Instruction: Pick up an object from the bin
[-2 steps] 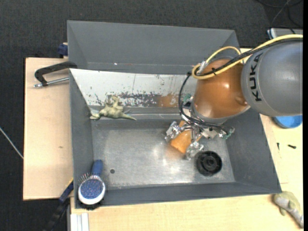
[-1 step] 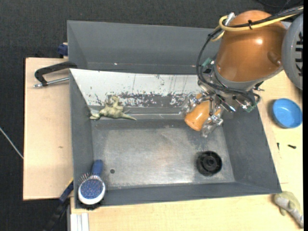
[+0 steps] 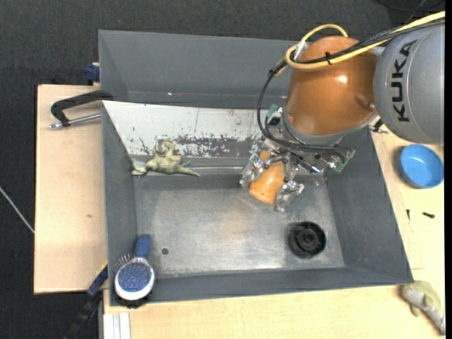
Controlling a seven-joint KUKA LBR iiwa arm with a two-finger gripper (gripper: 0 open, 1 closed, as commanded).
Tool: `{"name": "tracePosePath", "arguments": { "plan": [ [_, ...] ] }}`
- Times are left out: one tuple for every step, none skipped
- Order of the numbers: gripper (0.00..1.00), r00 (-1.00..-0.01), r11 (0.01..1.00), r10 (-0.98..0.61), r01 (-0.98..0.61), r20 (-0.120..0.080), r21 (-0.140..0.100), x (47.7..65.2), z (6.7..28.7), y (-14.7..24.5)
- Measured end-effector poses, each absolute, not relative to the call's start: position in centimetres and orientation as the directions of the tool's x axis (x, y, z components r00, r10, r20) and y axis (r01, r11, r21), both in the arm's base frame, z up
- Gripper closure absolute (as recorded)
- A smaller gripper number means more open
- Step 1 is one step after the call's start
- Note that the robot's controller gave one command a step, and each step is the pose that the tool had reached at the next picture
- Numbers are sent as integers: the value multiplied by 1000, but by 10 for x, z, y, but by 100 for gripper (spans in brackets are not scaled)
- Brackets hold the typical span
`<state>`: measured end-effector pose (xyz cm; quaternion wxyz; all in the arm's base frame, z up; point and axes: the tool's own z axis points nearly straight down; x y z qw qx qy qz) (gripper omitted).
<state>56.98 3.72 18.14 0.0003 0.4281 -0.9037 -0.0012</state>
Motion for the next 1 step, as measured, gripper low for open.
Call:
{"name": "tracePosePath", "arguments": {
  "plan": [
    [100,-626,627,-779,-779,-11,-8,572,244,48]
  ]
}}
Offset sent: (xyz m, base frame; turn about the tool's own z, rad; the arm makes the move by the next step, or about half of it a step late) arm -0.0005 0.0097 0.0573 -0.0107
